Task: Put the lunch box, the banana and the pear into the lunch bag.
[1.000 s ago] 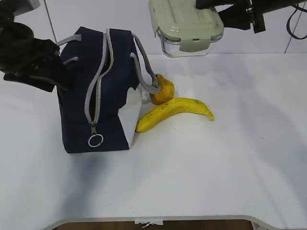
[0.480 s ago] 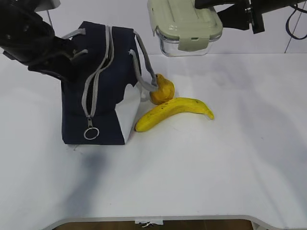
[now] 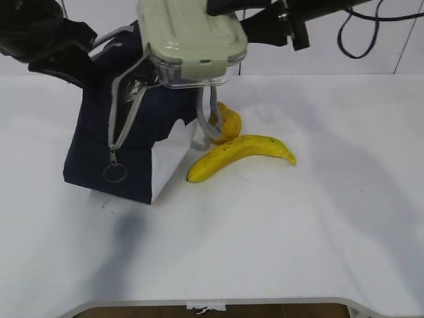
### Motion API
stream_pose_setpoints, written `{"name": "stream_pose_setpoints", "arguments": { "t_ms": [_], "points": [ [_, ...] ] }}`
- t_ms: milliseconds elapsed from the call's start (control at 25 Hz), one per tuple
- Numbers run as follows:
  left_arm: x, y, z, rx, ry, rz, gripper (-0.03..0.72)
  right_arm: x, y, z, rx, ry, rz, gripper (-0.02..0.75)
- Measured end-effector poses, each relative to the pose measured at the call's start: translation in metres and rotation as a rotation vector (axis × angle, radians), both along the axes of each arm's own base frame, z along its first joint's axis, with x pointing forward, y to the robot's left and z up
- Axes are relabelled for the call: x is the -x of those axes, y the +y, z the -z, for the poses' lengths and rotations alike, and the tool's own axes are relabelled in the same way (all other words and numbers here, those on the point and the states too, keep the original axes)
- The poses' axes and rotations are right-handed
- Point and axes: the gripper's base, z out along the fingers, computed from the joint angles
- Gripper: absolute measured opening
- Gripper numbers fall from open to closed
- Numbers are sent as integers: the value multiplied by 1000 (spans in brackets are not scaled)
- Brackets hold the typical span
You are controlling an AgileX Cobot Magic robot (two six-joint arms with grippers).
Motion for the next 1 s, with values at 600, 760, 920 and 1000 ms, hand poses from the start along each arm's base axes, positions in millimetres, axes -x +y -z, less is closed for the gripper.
{"name": "stream_pose_setpoints", "arguments": {
  "t_ms": [600,760,920,1000],
  "points": [
    [3,-2,-7,52,-10,-9,0,-38,30,59,2,101,179,374],
    [2,-3,-8,59,-18,-14,0,-42,28,77,64,145,195,374],
    [2,-5,-10,93,-19,-24,0,-44,28,86,86,163,201,374],
    [2,-6,-11,120,-13,-28,0,-46,27,87,88,162,213,374]
  ]
}}
